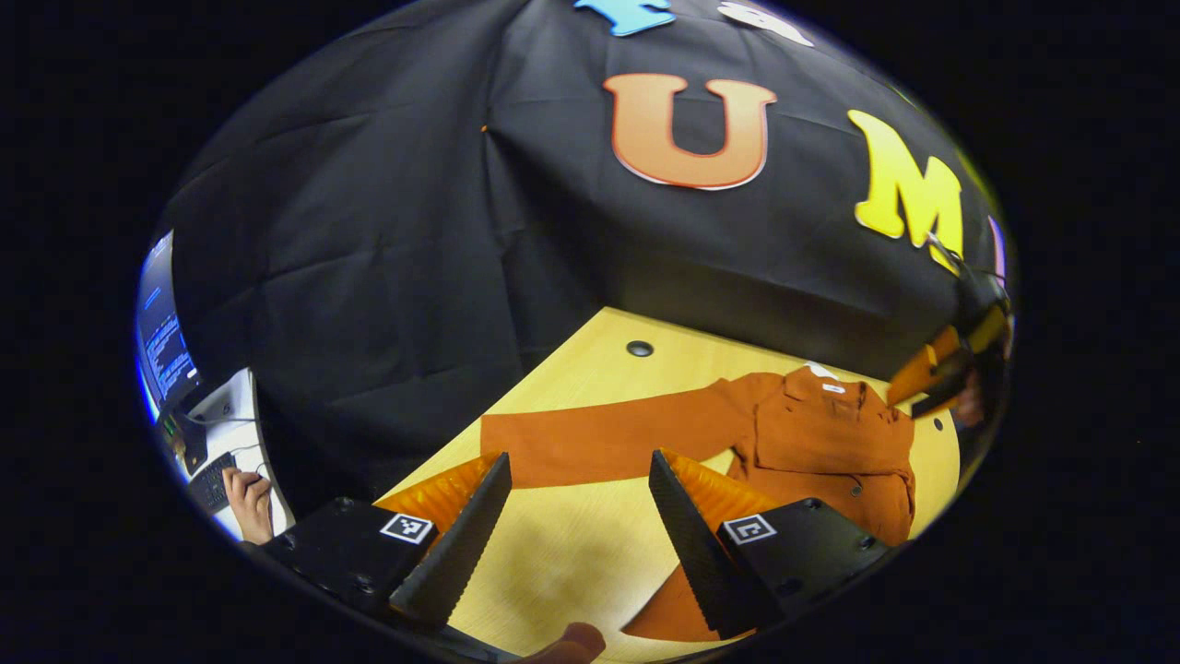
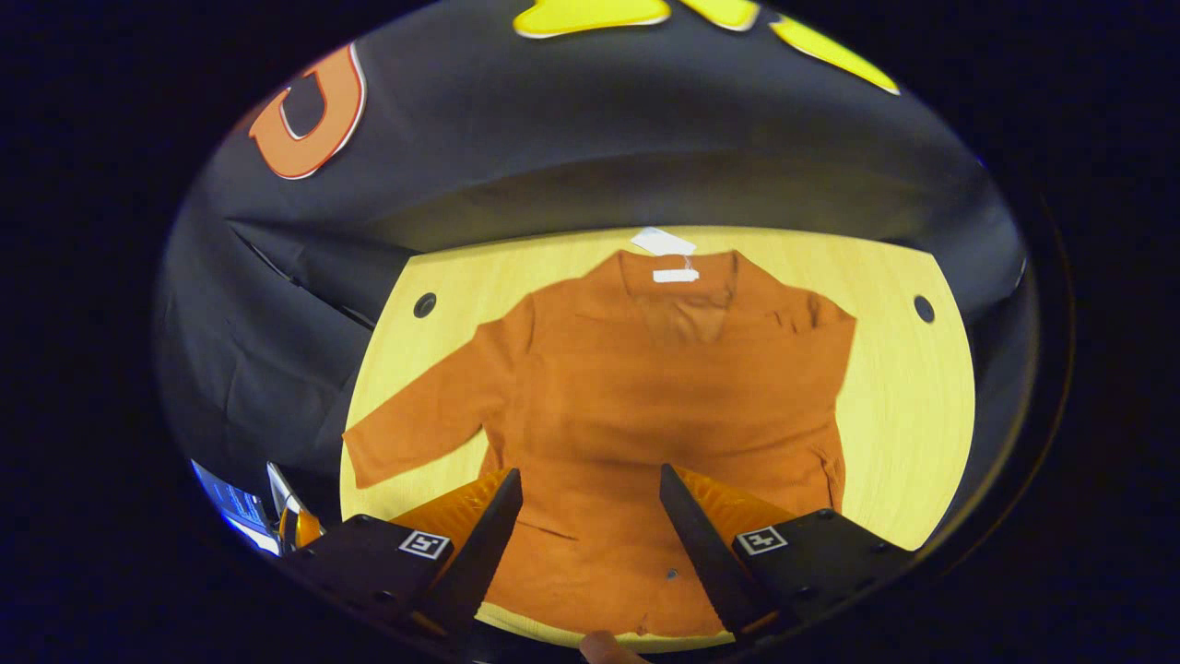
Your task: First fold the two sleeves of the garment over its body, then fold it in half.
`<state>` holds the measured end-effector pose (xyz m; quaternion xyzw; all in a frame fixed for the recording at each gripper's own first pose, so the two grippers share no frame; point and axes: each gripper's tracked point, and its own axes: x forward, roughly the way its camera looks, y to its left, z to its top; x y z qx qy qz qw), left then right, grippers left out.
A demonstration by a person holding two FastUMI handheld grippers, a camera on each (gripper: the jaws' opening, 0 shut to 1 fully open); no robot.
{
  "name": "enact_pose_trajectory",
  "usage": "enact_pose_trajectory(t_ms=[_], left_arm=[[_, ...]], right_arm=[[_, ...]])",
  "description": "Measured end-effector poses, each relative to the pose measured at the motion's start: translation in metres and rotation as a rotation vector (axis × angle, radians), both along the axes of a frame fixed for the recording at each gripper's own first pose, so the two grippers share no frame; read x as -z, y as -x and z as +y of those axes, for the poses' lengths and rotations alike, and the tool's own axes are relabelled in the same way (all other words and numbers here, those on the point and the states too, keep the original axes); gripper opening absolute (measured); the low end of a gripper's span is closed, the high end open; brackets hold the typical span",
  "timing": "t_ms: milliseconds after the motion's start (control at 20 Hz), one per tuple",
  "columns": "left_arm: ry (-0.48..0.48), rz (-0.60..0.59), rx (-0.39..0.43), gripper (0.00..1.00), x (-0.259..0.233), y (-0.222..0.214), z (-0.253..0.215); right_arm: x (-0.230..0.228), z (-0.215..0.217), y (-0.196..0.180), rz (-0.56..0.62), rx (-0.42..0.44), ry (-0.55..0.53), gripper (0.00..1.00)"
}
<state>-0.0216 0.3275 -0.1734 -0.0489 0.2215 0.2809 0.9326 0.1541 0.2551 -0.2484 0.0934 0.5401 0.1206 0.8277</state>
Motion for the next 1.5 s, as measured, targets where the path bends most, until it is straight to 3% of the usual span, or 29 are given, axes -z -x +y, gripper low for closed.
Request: enact_pose_trajectory(t_ms=[300,650,950,1350,1500], left_arm=[[0.004,0.054,-0.096,0.98,0.023,-0.019,0.043],[0.064,0.178,-0.126,0.98,0.067,-0.044,0.067],[0.103,0.232,-0.150,0.98,0.084,-0.058,0.088],[0.429,0.253,-0.273,0.98,0.107,-0.065,0.128],[0.448,0.323,-0.279,0.98,0.115,-0.059,0.137]], right_arm=[[0.025,-0.052,0.079,-0.010,-0.028,0.063,0.96],[0.052,-0.070,0.170,0.036,-0.103,0.090,0.96],[0.045,-0.088,0.178,0.034,-0.039,0.064,0.96],[0.035,-0.107,0.188,0.038,0.014,0.065,0.96],[0.035,-0.111,0.191,0.050,0.033,0.067,0.96]])
